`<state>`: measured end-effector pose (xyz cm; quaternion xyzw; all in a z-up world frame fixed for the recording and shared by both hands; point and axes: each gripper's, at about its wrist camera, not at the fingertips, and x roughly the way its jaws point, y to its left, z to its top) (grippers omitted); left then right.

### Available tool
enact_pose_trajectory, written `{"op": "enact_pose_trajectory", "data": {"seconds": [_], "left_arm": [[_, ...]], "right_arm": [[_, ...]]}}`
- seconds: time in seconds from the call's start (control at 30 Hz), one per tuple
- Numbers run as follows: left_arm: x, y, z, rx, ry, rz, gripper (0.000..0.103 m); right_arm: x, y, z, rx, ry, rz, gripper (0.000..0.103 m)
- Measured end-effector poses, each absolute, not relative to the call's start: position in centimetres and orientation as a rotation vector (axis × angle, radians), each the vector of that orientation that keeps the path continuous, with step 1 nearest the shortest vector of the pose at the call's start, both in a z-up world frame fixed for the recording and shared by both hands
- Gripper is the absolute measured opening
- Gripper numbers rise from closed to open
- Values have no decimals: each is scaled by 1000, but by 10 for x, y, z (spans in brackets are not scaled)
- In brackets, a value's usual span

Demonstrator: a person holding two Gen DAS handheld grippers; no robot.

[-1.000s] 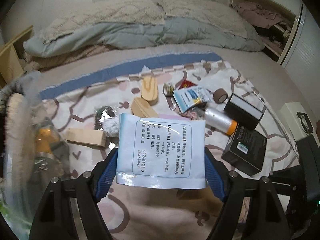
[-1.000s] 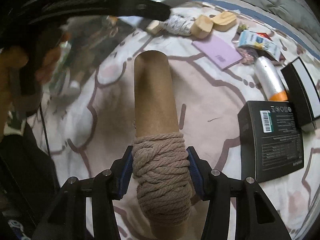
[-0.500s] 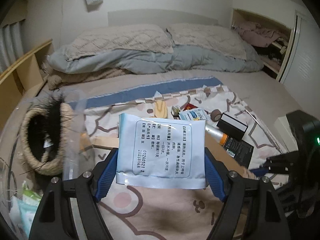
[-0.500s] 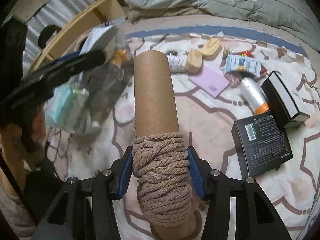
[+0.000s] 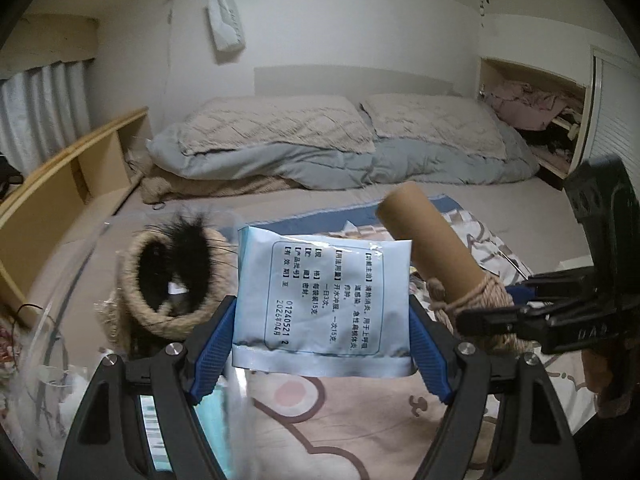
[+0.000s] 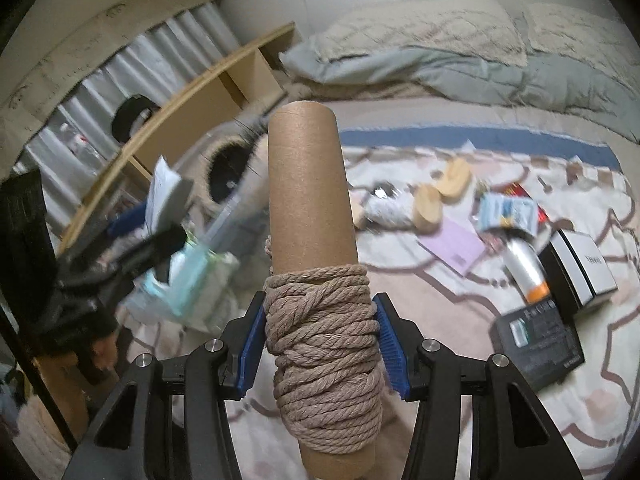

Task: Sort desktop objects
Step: 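Carry the tube and the sachet with both tools over the clear bin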

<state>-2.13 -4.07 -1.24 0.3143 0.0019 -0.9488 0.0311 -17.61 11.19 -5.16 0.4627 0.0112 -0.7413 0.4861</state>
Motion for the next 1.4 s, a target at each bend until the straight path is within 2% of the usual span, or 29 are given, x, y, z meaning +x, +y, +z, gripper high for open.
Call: {"op": "enact_pose_trajectory", "data": {"seconds": [0.33, 0.73, 1.0, 1.4], "left_arm": [[8, -87, -6, 864, 22, -2856, 80], [58, -163, 8, 694, 124, -2716, 80], [94, -223, 5, 611, 235, -2568, 80], [129, -263, 3, 554, 259, -2502, 80]], "right_arm": [[-157, 65, -6, 1000, -35, -1760, 53], [-146, -7, 7, 1015, -113, -1704, 53], [-144, -76, 4, 1092, -242, -1659, 53], [-132, -181, -37, 1338, -399, -1628, 53]]}}
